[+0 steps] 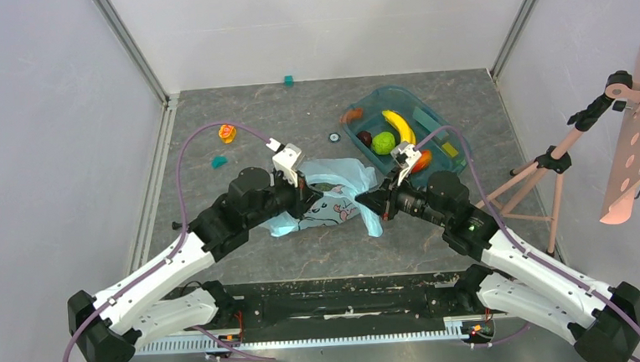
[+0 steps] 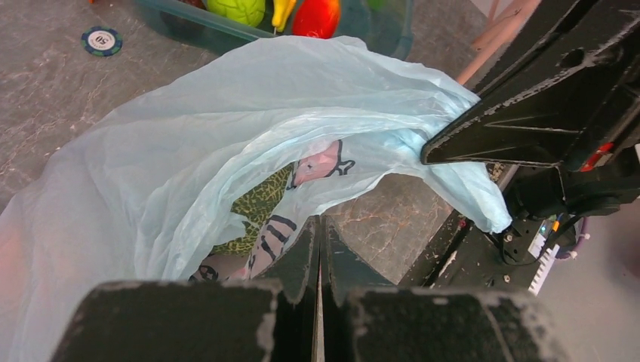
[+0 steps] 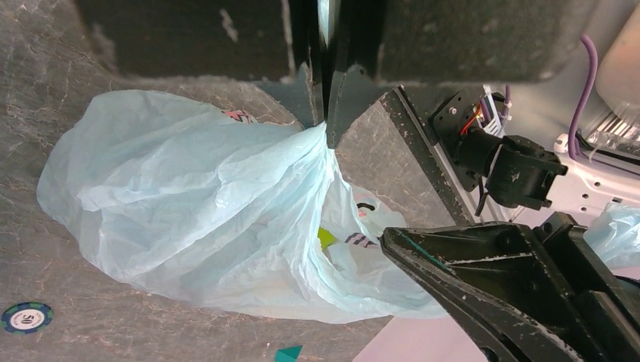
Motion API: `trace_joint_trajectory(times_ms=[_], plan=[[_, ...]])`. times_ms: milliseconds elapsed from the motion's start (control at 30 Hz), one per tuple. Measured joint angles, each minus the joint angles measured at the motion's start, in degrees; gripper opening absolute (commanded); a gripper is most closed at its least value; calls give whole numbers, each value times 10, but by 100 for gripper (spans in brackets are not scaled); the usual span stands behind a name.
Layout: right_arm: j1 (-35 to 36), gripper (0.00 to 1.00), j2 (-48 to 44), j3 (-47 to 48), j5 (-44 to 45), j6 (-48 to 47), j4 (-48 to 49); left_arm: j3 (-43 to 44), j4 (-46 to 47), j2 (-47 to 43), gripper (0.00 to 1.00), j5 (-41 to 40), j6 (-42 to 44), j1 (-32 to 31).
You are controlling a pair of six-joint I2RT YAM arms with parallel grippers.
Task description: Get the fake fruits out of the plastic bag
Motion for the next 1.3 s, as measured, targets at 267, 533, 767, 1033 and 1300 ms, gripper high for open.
trace_joint_trajectory(times_ms=[267, 533, 767, 1033, 1300], plan=[[0, 0, 0, 0, 0, 5, 0, 1, 0, -3, 2, 0, 0, -1], [0, 0, -10, 0, -1, 6, 0, 1, 6, -2, 2, -49, 0, -1], [0, 0, -28, 0, -3, 10, -5, -3, 18, 23, 2, -75, 0, -1], [0, 1, -51, 0, 1, 7, -30, -52, 7, 18, 2, -92, 0, -4], [1, 29, -67, 17, 29, -22, -100, -71, -21, -29, 2, -153, 0, -7]])
